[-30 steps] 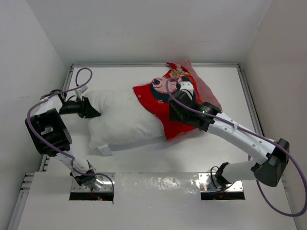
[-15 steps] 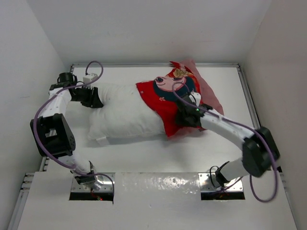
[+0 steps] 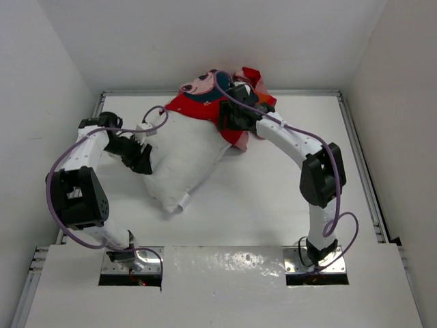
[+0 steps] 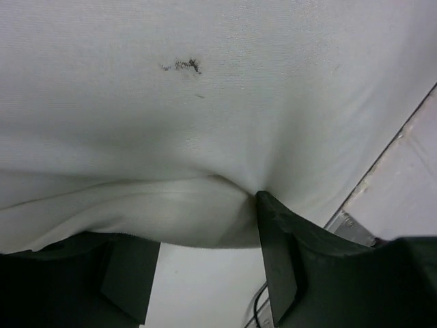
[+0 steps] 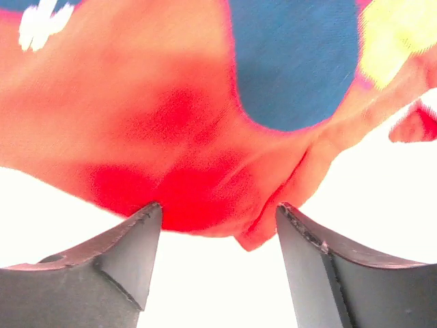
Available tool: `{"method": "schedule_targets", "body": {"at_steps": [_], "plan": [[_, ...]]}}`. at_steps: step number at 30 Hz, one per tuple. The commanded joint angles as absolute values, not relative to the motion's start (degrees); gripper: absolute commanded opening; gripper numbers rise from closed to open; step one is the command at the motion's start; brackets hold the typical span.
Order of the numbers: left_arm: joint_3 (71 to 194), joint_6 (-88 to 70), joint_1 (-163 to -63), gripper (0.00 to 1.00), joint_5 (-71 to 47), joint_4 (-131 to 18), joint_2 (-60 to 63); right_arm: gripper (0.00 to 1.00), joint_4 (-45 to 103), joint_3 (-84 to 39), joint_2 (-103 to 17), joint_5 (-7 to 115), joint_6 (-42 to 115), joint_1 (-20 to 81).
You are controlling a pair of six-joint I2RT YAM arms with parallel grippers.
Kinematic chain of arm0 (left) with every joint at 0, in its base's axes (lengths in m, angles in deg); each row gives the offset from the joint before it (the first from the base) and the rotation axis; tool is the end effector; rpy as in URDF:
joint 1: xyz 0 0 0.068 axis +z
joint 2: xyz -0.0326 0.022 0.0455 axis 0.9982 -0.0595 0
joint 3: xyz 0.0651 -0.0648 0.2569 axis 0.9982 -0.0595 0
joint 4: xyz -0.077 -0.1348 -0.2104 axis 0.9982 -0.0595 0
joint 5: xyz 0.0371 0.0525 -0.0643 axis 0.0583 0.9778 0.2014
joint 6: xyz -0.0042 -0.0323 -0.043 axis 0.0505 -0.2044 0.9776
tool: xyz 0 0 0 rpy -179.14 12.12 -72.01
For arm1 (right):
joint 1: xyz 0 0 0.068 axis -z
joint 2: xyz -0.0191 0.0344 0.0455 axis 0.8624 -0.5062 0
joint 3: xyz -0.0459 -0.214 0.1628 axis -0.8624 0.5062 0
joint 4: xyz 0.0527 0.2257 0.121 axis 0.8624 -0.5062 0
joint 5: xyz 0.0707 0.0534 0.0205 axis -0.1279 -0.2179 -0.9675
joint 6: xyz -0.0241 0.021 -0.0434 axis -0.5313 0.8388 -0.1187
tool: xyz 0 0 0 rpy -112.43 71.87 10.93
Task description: Put the pillow into the pillowcase
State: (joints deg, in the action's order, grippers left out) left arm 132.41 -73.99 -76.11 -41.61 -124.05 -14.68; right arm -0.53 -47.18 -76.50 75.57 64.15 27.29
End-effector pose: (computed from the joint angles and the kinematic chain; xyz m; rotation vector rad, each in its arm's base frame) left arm 0.2860 0.0305 0.2505 0.9930 2.4337 -0.7057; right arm 0.3929 0.2385 0.2746 0.1582 2.3349 0.3058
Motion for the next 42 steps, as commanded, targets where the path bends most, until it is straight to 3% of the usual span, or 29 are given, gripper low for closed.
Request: {"method": "schedule_targets", "body": {"at_steps": [1, 5, 7, 8, 10, 12, 13, 14, 15, 17, 19, 20, 24, 28, 29, 30, 31, 32, 34, 35, 36, 42], "plan": [[142.2, -86.5, -77.9, 0.55, -39.7, -130.3, -12.1, 0.7, 2.3, -44.6, -71.0, 73.4, 57.3, 26.4], [158.1, -89.8, -78.2, 0.68, -34.0, -130.7, -12.4, 0.81, -2.8, -46.3, -67.8, 75.0, 48.8, 26.7], [167.1, -92.4, -78.4, 0.99, -33.2, -130.7, -12.5, 0.84, -3.1, -45.2, -65.8, 74.2, 45.4, 26.8], [169.4, -93.3, -79.3, 1.0, -33.9, -131.9, -12.8, 0.84, -2.6, -43.0, -64.8, 74.1, 44.6, 26.8], [173.4, -95.1, -82.3, 1.0, -34.4, -134.3, -13.2, 0.73, 0.2, -39.5, -61.3, 72.8, 42.7, 26.7], [169.8, -92.3, -91.6, 1.0, -28.7, -134.3, -13.3, 0.51, 2.9, -33.1, -58.7, 70.3, 42.0, 26.6], [167.5, -90.8, -94.9, 1.0, -27.0, -134.2, -13.3, 0.35, 5.1, -31.2, -58.2, 69.6, 41.9, 26.7], [164.7, -88.8, -101.2, 1.0, -25.1, -131.9, -13.4, 0.33, 5.6, -29.0, -58.2, 69.1, 42.0, 26.6], [161.7, -83.6, -104.0, 1.0, -20.1, -129.7, -13.2, 0.34, 5.9, -28.6, -58.4, 69.2, 42.3, 26.6], [152.0, -74.8, -110.0, 1.0, -11.6, -118.3, -11.7, 0.55, 5.6, -29.1, -60.2, 70.1, 42.9, 26.7], [146.1, -72.9, -110.8, 1.0, -10.5, -111.4, -10.5, 0.71, 6.0, -30.2, -62.5, 70.1, 42.9, 26.6], [145.0, -71.2, -110.8, 1.0, -9.5, -109.6, -10.5, 0.74, 6.6, -30.2, -63.2, 70.6, 43.1, 26.7], [140.5, -66.2, -111.0, 1.0, -7.1, -103.5, -13.7, 0.81, 11.2, -30.8, -67.1, 73.7, 45.8, 27.0], [136.9, -60.6, -111.5, 1.0, -12.7, -99.8, -17.2, 0.79, 13.2, -34.7, -73.7, 74.4, 48.6, 27.9], [135.1, -59.9, -111.5, 1.0, -13.9, -99.2, -17.3, 0.74, 14.0, -35.1, -74.6, 74.7, 49.4, 28.1], [134.3, -59.4, -111.4, 0.95, -15.5, -98.3, -17.4, 0.69, 14.4, -35.3, -75.5, 74.5, 49.7, 28.5], [133.0, -58.9, -111.4, 0.77, -18.8, -98.2, -17.5, 0.63, 14.9, -35.3, -76.8, 73.9, 50.0, 29.3], [132.5, -58.5, -111.4, 0.48, -20.2, -97.8, -18.0, 0.49, 16.0, -35.1, -77.4, 72.3, 50.5, 29.5], [131.7, -56.6, -111.4, 0.13, -23.2, -97.2, -18.0, 0.29, 17.0, -34.6, -77.8, 71.9, 49.7, 29.7], [131.7, -55.8, -111.0, 0.0, -23.7, -96.7, -18.0, 0.09, 17.0, -34.0, -77.5, 71.7, 49.4, 29.7], [132.0, -54.2, -110.7, 0.0, -25.3, -96.2, -18.0, 0.0, 17.0, -33.7, -77.1, 71.7, 49.1, 29.7], [139.6, -40.1, -103.8, 0.0, -33.4, -91.5, -17.9, 0.0, 6.4, -30.4, -66.3, 74.1, 41.2, 21.1]]}}
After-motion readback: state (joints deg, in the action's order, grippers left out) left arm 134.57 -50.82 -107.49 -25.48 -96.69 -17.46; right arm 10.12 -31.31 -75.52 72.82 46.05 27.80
